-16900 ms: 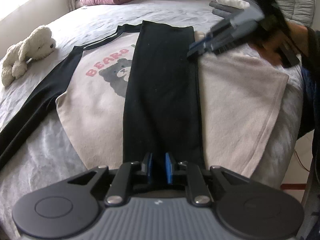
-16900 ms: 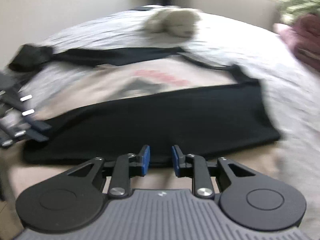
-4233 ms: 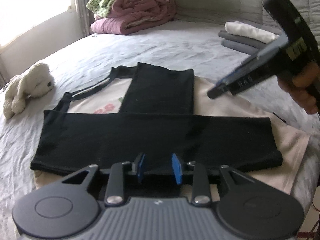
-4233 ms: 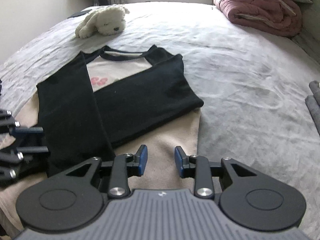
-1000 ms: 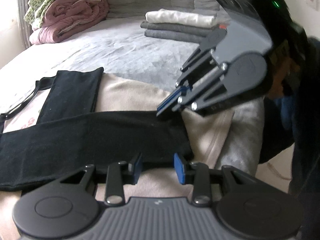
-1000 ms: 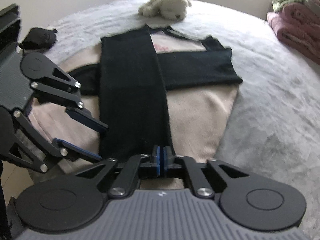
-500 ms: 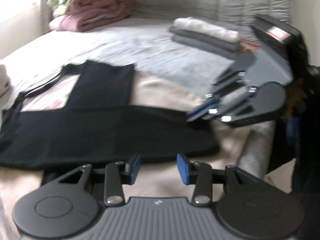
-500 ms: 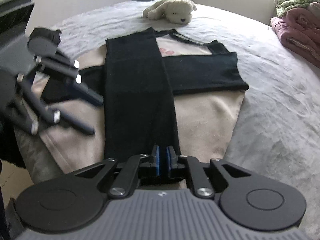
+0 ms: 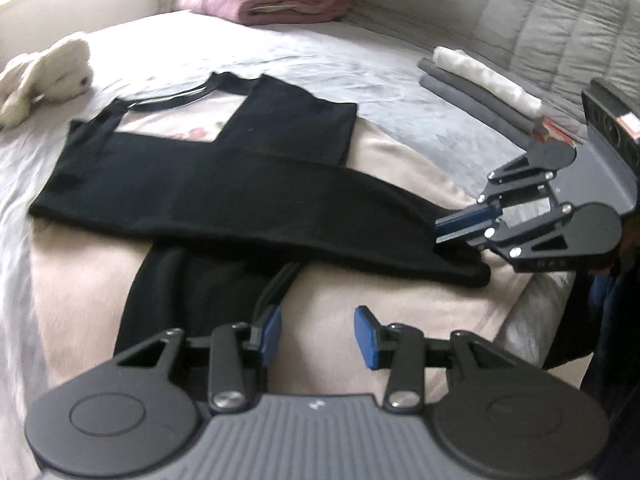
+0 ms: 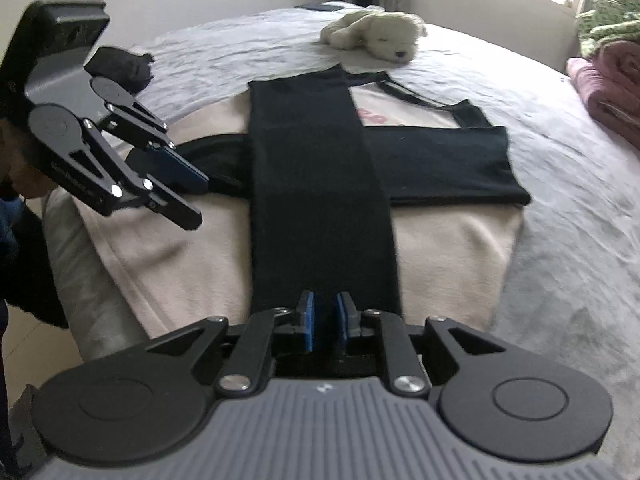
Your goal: Fold clothes
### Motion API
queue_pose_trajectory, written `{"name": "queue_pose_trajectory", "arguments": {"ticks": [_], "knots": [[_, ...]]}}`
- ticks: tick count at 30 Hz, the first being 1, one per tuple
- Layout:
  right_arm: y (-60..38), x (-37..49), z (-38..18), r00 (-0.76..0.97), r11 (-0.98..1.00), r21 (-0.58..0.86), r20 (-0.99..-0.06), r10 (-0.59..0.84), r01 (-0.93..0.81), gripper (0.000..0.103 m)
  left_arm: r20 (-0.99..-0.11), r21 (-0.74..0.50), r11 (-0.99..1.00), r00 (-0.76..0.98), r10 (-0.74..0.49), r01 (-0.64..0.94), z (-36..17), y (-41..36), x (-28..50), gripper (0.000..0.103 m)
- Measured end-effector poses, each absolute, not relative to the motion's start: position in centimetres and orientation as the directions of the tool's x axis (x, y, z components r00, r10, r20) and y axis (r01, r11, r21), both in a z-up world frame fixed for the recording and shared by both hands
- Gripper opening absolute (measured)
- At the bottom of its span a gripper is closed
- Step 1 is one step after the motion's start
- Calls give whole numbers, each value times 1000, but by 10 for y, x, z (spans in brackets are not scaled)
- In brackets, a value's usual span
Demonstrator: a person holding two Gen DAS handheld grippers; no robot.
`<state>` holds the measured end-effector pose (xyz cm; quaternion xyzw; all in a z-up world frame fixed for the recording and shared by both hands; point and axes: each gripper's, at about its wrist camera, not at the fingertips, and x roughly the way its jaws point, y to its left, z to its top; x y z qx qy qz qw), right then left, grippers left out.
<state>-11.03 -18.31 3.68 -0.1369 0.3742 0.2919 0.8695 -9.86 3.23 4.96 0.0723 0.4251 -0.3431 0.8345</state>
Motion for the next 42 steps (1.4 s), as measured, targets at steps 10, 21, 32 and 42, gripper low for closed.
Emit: {"name": "queue_pose_trajectory", "arguments": {"ticks": [10, 21, 32, 42], "knots": [[-180, -119, 31, 577, 813, -57, -734, 359, -579, 27, -686, -135, 838, 560, -464, 529, 80, 64, -129, 57], [-201, -145, 31, 612, 876, -25, -725, 316, -481, 32, -770, -11, 887, 562, -302, 461, 46, 77, -138, 56], [-224, -182, 30, 656, 939, 32, -707, 264, -343, 35, -756, -33, 922, 594, -274, 385, 54, 109, -181, 58], [-289, -184, 35, 696, 961, 274, -684, 218, -33, 36, -730, -252, 955, 617, -294, 158, 55, 169, -169, 44]]}}
